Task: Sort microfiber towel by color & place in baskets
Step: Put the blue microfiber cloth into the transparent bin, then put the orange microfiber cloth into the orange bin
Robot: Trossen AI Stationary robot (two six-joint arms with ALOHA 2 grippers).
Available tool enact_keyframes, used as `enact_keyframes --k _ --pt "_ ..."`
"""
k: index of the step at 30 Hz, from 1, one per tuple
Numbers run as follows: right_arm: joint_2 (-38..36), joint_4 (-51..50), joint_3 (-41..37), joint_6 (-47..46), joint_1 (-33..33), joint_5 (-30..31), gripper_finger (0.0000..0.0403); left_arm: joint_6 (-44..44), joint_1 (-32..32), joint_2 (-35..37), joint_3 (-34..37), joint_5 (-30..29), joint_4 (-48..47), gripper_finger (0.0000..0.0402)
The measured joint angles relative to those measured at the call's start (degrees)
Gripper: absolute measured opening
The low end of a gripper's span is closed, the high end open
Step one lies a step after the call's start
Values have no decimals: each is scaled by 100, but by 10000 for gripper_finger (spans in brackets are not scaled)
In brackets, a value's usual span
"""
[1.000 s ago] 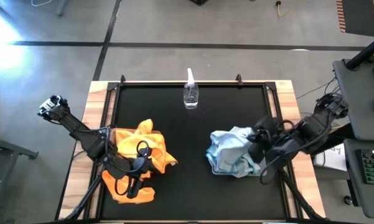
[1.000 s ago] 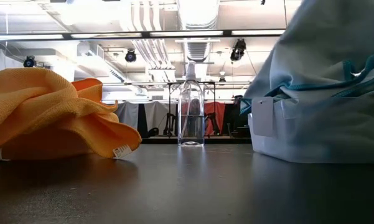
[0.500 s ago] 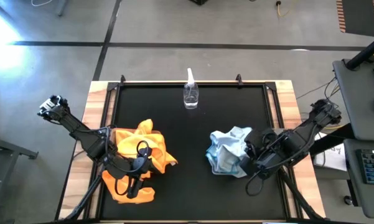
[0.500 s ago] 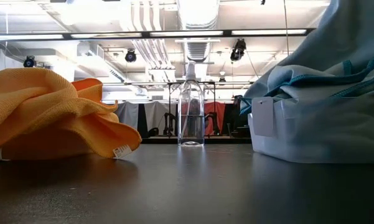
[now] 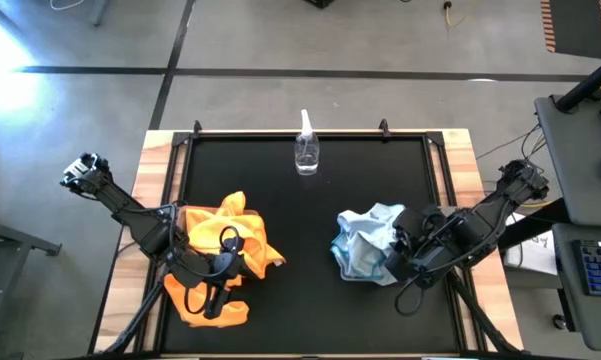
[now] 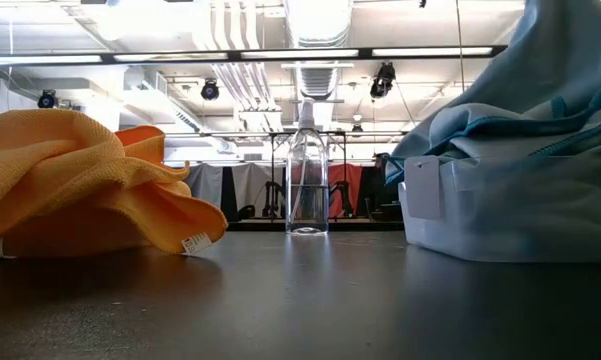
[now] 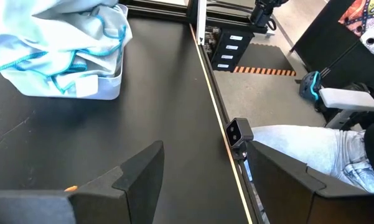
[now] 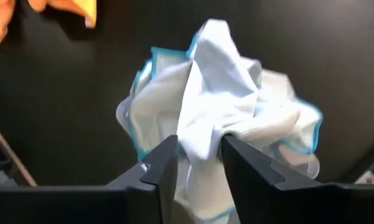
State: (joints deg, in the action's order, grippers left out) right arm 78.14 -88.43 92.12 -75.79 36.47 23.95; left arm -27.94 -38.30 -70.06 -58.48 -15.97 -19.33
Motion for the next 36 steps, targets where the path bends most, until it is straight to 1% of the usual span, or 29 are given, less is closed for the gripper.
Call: enact_keyframes --k 6,13,15,21,28,31,33,36 --pt "-1 105 0 628 0 769 137 112 -2 5 0 2 -4 214" --pt "-11 183 113 859 -2 764 141 107 0 90 0 2 -4 214" --pt "-14 389 122 1100 -18 872 141 181 -1 133 0 2 -3 214" --pt "9 1619 109 2296 -137 1669 141 442 4 268 0 -66 2 214" --pt "297 3094 101 3912 -561 1619 141 1288 4 503 0 -232 4 214" --pt "483 3514 92 4391 -802 1255 141 1627 4 598 0 -407 -12 214" --pt "638 3690 84 4549 -993 911 141 1756 4 655 0 -427 -94 214" --pt "880 3763 76 4648 -1289 619 141 1795 4 745 0 -446 -406 214"
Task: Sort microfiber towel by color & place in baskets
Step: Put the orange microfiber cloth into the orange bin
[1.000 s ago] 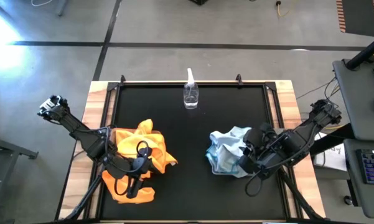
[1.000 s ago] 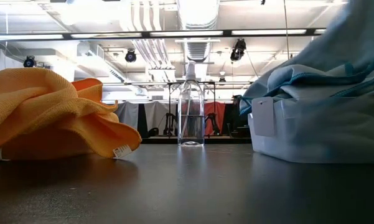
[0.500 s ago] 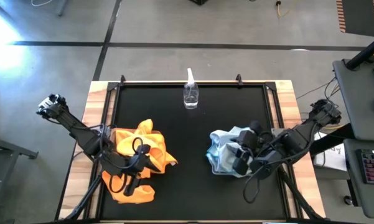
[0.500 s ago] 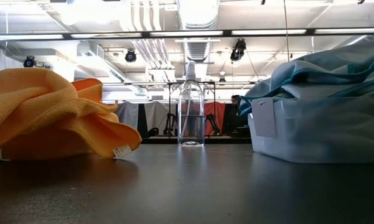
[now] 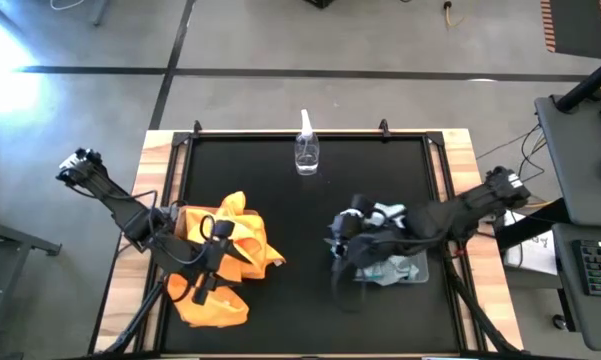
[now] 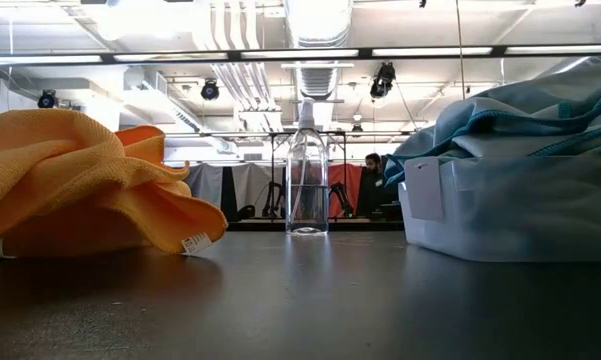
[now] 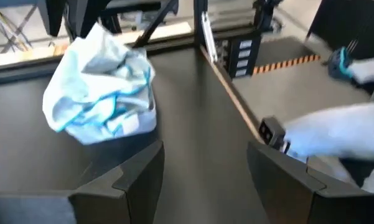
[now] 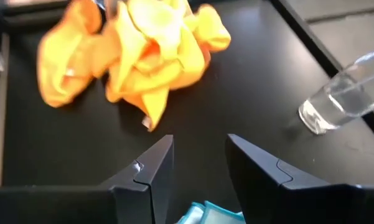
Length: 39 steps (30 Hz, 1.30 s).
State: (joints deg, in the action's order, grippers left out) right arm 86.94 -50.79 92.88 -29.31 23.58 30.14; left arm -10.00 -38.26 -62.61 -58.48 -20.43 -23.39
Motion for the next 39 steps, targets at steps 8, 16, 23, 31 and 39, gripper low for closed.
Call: enact_keyframes --k 8,16,23,31,39 --pt "424 9 -29 380 -664 -817 141 -719 0 202 0 -15 -1526 214" --pt "394 -150 -34 486 -824 -1126 141 -2131 0 112 178 72 -2175 214" --pt "221 -396 -33 398 -715 -1122 141 -3579 -34 -341 321 747 -2078 214" --pt "156 -730 -33 384 -605 -1126 141 -4181 -81 -1346 494 1540 -1781 214" --pt "124 -930 -33 379 -593 -1116 141 -4645 -256 -2148 493 2372 -1141 214"
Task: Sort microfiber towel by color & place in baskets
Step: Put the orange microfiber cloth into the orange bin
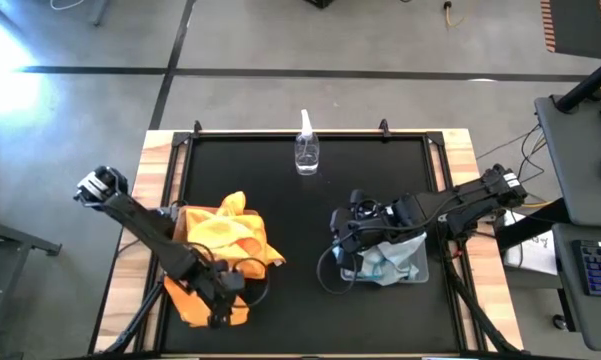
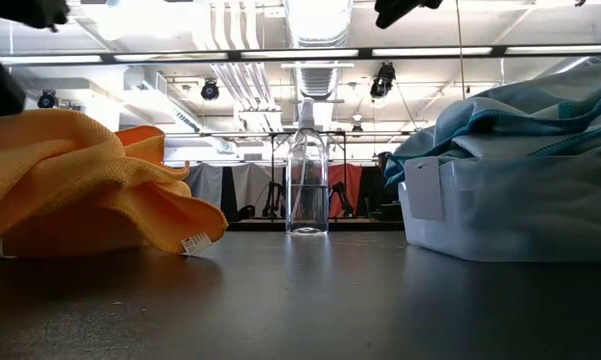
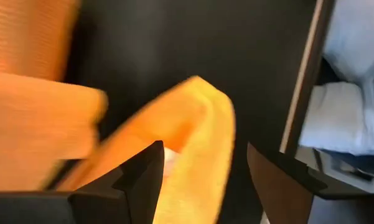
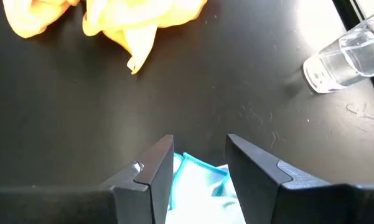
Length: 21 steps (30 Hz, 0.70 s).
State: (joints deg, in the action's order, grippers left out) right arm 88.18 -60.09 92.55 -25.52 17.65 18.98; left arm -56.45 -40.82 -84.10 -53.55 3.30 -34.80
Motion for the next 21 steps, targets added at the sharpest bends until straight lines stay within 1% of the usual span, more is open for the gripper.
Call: enact_keyframes --k 4,7,10,13,21 --pt "-2 -9 0 0 0 2 141 -198 -202 -277 -96 232 195 214" --pt "-2 -41 0 -2 9 2 141 -266 -332 -422 -187 240 231 214" --pt "-2 -73 0 -73 16 0 141 -265 -416 -535 -202 157 240 214" --pt "-2 -79 0 -94 50 2 141 -186 -461 -656 -199 -52 219 214" --pt "-2 -90 0 -207 230 3 141 179 -452 -1056 -187 -186 196 214"
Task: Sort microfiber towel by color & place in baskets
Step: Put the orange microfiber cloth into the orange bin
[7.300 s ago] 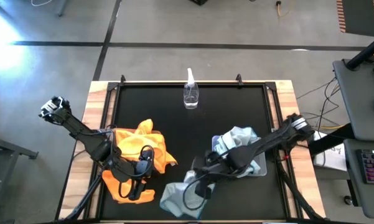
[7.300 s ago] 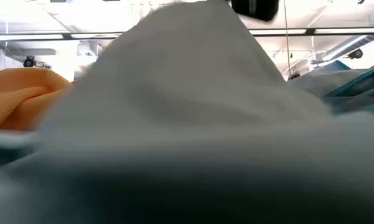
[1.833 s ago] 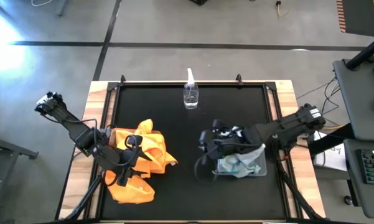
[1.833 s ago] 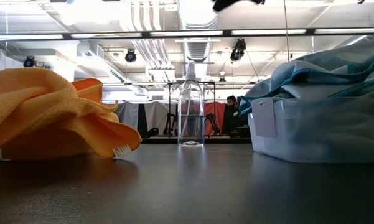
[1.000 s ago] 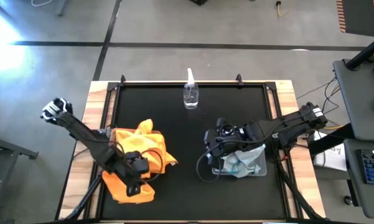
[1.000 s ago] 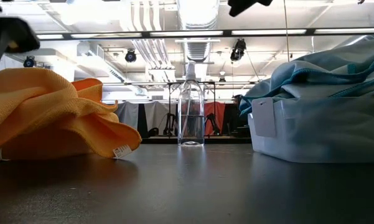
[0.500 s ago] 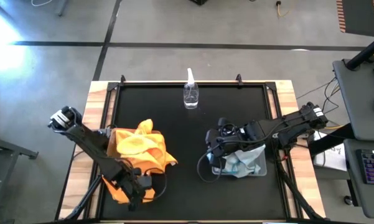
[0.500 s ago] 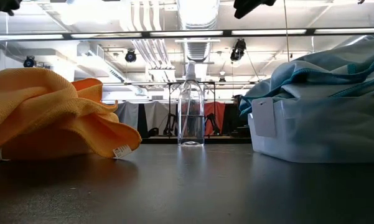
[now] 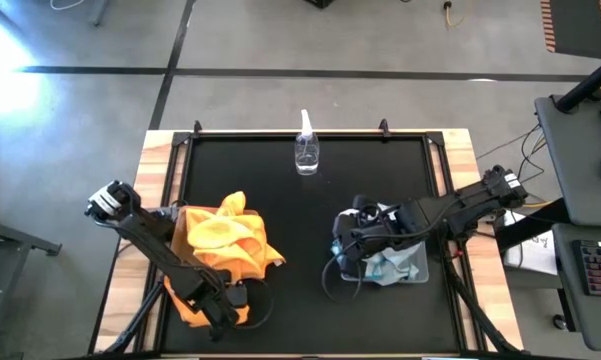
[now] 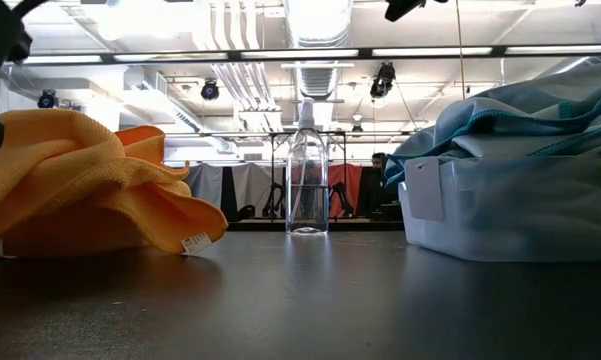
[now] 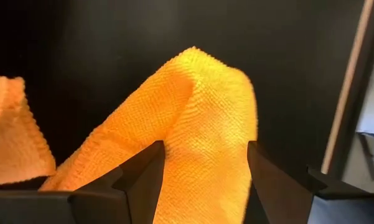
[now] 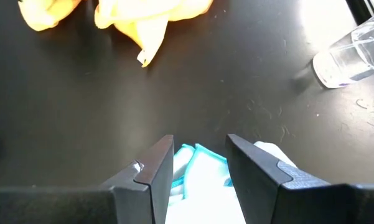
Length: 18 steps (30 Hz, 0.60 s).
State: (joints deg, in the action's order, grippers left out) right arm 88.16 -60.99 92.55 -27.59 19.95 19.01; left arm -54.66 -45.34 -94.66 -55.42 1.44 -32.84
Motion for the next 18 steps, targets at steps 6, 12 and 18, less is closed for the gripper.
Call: enact_keyframes --k 6,12,18 --pt "0 -2 0 -74 125 2 141 2 0 -284 0 -55 9 214" --pt "0 -4 0 -147 179 16 141 -82 0 -334 -4 -303 -12 214" --pt "0 -6 0 -199 194 38 141 -450 7 -325 -2 -410 -103 182"
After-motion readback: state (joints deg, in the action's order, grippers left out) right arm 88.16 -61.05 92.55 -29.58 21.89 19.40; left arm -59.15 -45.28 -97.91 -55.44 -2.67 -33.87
